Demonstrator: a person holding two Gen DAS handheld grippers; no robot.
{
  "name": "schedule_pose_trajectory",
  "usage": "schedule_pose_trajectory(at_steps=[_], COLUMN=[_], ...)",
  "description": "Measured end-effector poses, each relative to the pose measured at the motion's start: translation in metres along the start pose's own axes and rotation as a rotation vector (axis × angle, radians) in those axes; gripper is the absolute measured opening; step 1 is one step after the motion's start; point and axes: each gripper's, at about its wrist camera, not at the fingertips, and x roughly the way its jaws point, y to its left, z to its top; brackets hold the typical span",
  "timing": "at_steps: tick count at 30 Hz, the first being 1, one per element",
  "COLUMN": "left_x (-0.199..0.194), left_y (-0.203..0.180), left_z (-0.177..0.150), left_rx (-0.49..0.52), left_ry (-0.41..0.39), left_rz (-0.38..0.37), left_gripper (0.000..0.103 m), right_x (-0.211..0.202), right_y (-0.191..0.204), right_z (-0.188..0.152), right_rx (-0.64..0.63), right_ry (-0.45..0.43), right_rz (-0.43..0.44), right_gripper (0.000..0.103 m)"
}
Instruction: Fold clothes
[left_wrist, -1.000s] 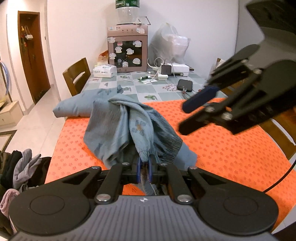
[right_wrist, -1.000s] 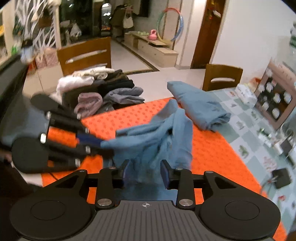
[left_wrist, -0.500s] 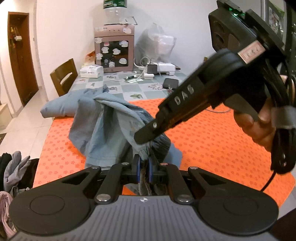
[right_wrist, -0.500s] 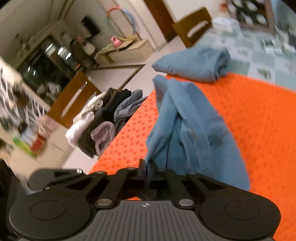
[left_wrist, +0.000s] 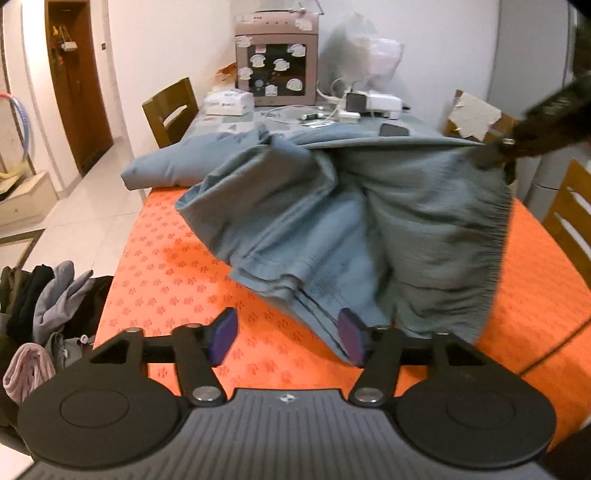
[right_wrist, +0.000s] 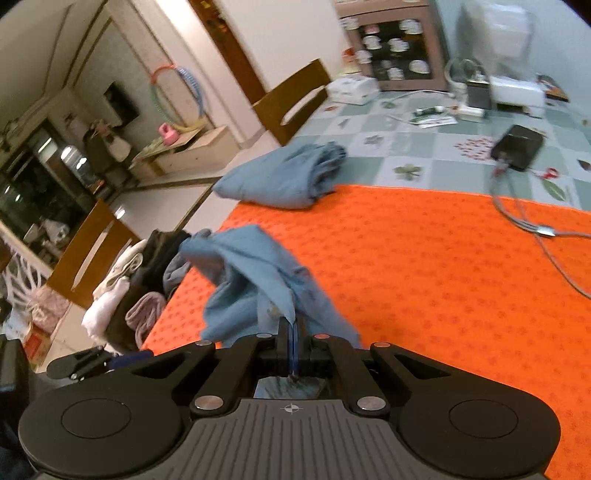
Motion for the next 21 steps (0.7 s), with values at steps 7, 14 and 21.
schedule_pose_trajectory(at_steps=[7,14,21], left_x=[0.044,0.078,0.040], left_y=[-0.009,-0.007,0.011], left_z=[0.017,0.026,0.035], left_rx=[0.032,0.064,0.082], left_ry=[-0.005,-0.005,-0.102], left_rz=[-0.011,-0.041,-0.050], left_gripper=[0.077,0.014,0.007], right_x=[-0.003,-0.004,-0.023], right_y=[-0.019,-0.027,-0.031], right_z=[-0.003,-0.002,0.000], right_rx=[0.049,0.067,0.045], right_ry=[-0.009,-0.017,-0.056], right_rz=[-0.005,-0.033,-0.113], right_gripper=[0.003,0.003,0.003])
